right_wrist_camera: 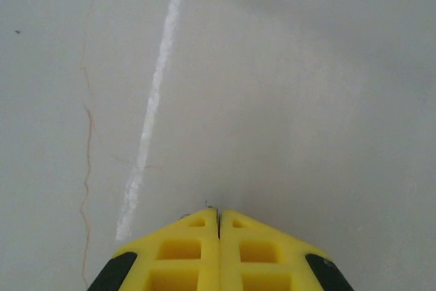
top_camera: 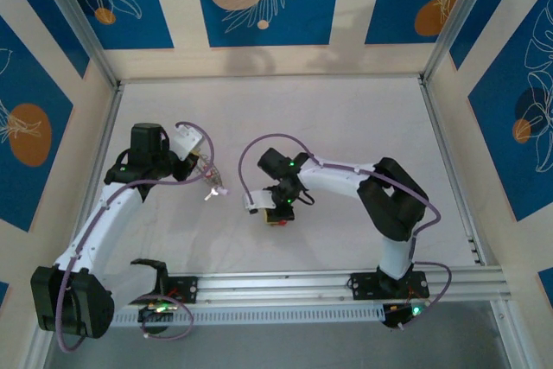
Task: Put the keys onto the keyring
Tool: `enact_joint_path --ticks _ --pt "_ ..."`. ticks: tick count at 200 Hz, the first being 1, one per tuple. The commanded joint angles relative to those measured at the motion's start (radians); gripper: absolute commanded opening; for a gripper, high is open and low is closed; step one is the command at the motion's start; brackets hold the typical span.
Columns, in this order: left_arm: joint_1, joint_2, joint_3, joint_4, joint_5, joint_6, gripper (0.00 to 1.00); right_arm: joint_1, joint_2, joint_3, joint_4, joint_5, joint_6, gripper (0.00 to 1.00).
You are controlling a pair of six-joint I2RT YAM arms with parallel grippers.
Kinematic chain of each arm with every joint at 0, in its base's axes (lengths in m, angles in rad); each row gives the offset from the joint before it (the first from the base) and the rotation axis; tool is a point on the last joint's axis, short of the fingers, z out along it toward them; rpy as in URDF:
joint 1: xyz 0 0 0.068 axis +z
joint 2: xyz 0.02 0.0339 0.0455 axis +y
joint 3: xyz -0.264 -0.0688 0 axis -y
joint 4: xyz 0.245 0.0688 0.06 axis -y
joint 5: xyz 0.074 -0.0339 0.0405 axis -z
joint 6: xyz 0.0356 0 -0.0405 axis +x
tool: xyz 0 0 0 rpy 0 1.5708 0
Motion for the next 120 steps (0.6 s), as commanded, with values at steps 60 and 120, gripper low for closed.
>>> enact_joint_path --ticks 60,120 --pt "-0.002 0.023 0.001 0.062 0.113 -0.027 0.00 -0.019 -0.065 -0.181 0.282 0.052 0.120 0.11" --pt "-0.008 0.020 0.003 0.056 0.107 -0.023 0.00 -0.040 -0.058 -0.144 0.140 0.018 0.097 0.28"
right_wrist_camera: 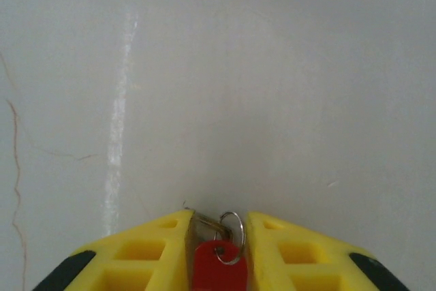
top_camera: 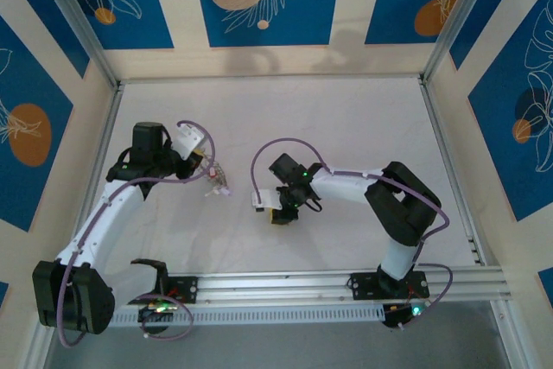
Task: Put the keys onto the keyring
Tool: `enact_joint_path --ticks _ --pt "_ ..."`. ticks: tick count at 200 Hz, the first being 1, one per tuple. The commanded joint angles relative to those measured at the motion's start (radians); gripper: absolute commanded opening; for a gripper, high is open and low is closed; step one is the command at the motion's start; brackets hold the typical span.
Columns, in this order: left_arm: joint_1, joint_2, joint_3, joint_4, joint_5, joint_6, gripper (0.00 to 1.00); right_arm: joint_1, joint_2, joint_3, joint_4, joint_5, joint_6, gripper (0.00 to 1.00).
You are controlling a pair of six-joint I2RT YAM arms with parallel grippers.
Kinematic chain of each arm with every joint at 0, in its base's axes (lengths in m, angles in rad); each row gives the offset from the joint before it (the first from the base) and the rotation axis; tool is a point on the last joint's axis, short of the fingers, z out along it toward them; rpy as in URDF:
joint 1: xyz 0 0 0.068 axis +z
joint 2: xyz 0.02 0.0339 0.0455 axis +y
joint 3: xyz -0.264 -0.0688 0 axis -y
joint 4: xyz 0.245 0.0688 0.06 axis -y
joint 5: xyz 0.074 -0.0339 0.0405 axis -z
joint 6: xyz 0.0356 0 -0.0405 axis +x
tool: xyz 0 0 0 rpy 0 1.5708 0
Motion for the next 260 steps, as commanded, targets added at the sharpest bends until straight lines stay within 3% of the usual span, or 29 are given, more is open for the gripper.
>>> enact_joint_path --ticks 1,62,141,227,260 --pt "-0.007 -0.005 0.003 0.037 0.036 -0.004 0.00 -0.011 0.008 0.034 -0.091 -0.025 -0.009 0.28" --pt "-0.008 -0.008 0.004 0.029 0.027 -0.001 0.00 -0.008 0.028 0.055 -0.136 -0.031 -0.033 0.28" --pt "-0.010 -0.010 0.004 0.026 0.019 0.001 0.00 -0.018 -0.017 0.048 -0.124 -0.060 -0.033 0.11" --pt "-0.010 -0.003 0.006 0.025 0.018 0.003 0.00 -0.035 -0.021 0.071 -0.233 -0.016 -0.072 0.36" --pt "-0.010 0.000 0.006 0.022 0.015 0.005 0.00 -0.035 0.005 0.081 -0.246 -0.010 -0.069 0.38"
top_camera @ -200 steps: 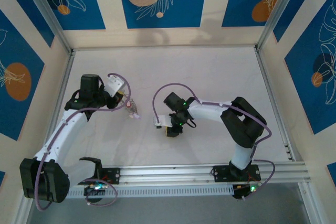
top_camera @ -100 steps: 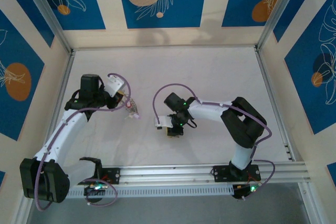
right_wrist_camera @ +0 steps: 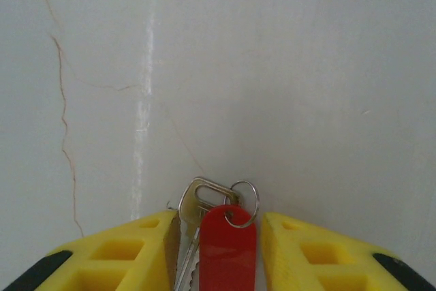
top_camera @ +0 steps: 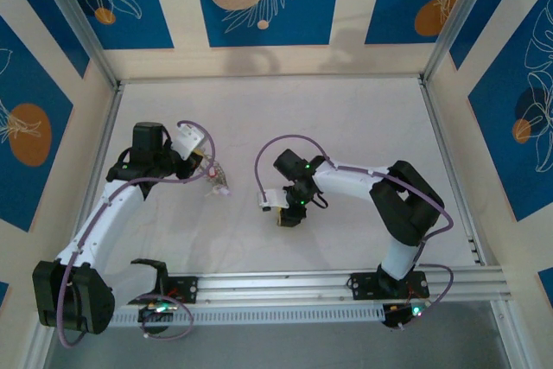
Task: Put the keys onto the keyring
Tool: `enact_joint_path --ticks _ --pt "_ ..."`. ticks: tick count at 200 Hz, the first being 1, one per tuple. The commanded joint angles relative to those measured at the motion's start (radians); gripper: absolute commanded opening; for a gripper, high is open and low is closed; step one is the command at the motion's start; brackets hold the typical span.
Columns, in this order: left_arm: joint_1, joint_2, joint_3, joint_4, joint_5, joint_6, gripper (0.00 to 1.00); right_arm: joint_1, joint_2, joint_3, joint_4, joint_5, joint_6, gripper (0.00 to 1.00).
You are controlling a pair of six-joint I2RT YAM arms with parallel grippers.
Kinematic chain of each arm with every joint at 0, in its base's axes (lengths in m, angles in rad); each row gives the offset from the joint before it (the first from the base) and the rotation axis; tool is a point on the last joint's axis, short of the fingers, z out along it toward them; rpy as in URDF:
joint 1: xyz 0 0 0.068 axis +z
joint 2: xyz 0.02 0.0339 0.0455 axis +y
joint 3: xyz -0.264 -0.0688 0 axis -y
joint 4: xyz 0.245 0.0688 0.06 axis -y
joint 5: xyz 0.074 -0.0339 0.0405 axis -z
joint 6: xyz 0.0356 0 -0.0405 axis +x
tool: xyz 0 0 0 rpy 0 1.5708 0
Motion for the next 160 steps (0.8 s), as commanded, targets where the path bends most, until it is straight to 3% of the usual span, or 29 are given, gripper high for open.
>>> enact_joint_path --ticks 1,85,160 --pt "-0.007 0.000 0.006 0.022 0.016 0.005 0.00 -0.003 0.018 0.027 -0.040 -0.007 -0.012 0.38" --pt "-0.007 -0.001 0.009 0.017 0.017 0.004 0.00 -0.006 0.057 0.045 -0.053 -0.001 0.023 0.41" --pt "-0.006 -0.004 0.009 0.014 0.013 0.006 0.00 -0.006 0.050 0.042 -0.041 -0.026 0.021 0.20"
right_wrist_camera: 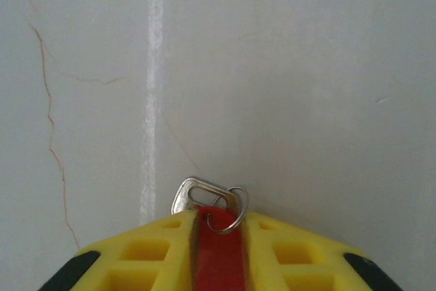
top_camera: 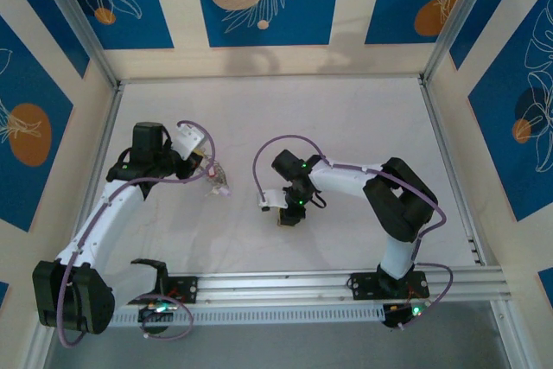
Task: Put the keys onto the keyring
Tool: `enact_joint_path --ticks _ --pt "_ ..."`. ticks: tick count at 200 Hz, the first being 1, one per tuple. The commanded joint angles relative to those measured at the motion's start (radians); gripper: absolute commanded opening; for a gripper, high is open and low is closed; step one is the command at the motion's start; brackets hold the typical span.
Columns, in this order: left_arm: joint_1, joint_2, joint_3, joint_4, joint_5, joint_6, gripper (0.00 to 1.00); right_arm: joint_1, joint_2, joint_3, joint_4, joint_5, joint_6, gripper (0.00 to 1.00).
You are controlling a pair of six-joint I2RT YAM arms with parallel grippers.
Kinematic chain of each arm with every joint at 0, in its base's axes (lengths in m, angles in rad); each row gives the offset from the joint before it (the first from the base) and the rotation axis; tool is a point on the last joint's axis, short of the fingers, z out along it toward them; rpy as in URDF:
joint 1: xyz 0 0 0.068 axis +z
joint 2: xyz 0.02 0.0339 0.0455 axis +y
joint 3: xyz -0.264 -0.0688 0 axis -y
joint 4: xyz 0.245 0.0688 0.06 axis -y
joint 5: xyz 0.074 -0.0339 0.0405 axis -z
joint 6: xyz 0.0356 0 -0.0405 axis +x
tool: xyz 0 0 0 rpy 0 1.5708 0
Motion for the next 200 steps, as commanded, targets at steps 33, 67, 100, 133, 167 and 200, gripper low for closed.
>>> enact_joint_path --ticks 33,67,100,133,167,200 --pt "-0.008 -0.004 0.009 0.013 0.012 0.005 0.00 -0.004 0.005 0.017 -0.025 -0.043 -0.008 0.09" --pt "-0.009 -0.004 0.009 0.013 0.013 0.006 0.00 -0.004 -0.002 0.019 -0.021 -0.075 0.000 0.07" --pt "-0.010 -0.002 0.009 0.013 0.013 0.005 0.00 -0.004 -0.014 0.017 -0.007 -0.118 0.030 0.20" --pt "-0.010 -0.001 0.011 0.011 0.014 0.004 0.00 -0.004 -0.002 0.008 -0.006 -0.105 0.026 0.27" --pt "-0.010 -0.001 0.011 0.011 0.013 0.005 0.00 -0.002 0.013 0.014 -0.004 -0.108 0.025 0.26" --pt "-0.011 -0.001 0.011 0.010 0.011 0.004 0.00 0.002 0.025 0.018 -0.002 -0.106 0.033 0.25"
